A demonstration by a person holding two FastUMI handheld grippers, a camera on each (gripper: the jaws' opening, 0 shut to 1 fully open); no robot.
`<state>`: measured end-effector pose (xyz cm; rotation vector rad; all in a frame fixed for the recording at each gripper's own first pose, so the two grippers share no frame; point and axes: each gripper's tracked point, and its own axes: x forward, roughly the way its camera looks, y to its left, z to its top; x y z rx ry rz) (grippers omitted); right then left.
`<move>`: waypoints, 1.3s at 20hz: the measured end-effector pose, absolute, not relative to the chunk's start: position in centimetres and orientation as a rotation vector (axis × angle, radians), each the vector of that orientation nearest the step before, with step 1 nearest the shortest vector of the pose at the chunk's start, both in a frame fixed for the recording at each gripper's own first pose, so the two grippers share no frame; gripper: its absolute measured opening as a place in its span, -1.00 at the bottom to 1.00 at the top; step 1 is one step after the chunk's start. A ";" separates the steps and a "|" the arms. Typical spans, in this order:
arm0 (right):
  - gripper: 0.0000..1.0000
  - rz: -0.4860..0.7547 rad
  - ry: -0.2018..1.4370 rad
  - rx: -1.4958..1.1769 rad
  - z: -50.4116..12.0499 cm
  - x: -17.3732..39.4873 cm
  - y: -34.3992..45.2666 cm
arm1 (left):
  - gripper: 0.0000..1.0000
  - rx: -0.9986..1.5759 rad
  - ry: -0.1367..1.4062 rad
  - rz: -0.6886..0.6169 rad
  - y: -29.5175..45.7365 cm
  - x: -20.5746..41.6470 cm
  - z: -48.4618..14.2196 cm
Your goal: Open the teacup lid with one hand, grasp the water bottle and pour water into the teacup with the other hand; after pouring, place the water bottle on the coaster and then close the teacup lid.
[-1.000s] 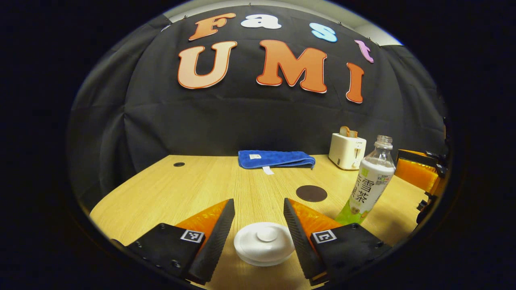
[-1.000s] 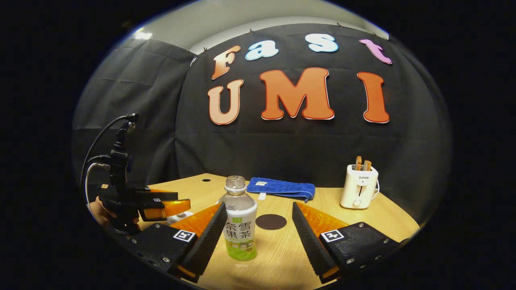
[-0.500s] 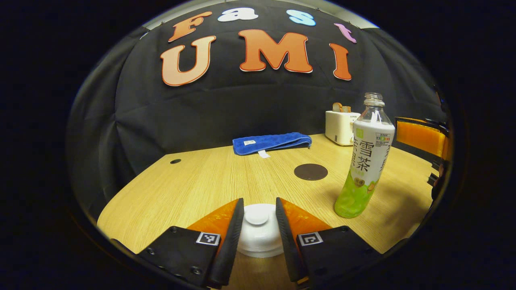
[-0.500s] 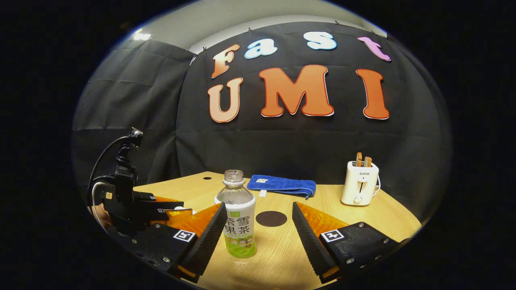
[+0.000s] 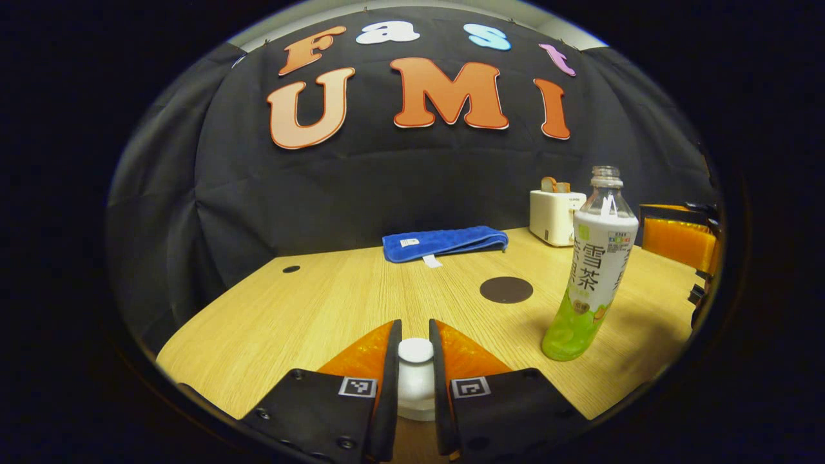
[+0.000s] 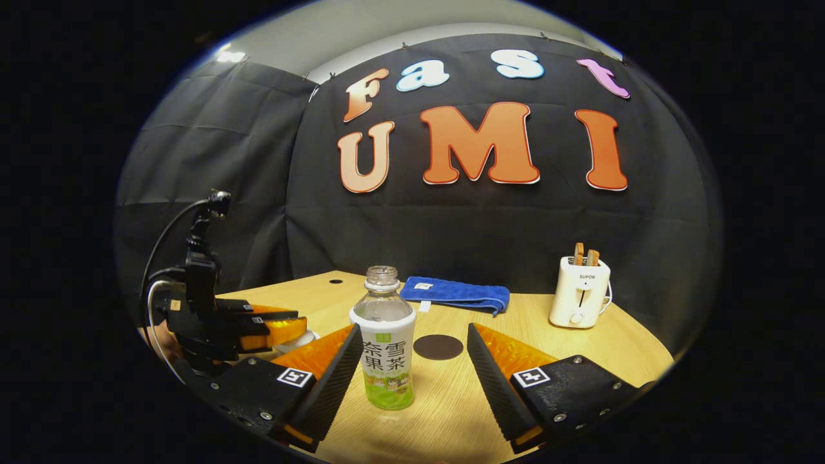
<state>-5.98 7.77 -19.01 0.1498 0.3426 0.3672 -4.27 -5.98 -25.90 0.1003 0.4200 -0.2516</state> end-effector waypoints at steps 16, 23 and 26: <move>0.83 0.412 0.524 0.124 -25.6 -6.0 13.1 | -0.44 0.047 0.331 -0.011 4.0 -3.4 -21.8; 0.41 0.370 0.597 0.145 -28.1 -5.5 13.3 | -0.44 0.043 0.345 0.010 5.5 -3.8 -22.8; 0.33 0.373 0.595 0.123 -27.7 -5.4 13.3 | -0.44 0.026 0.348 0.011 5.7 -3.8 -22.9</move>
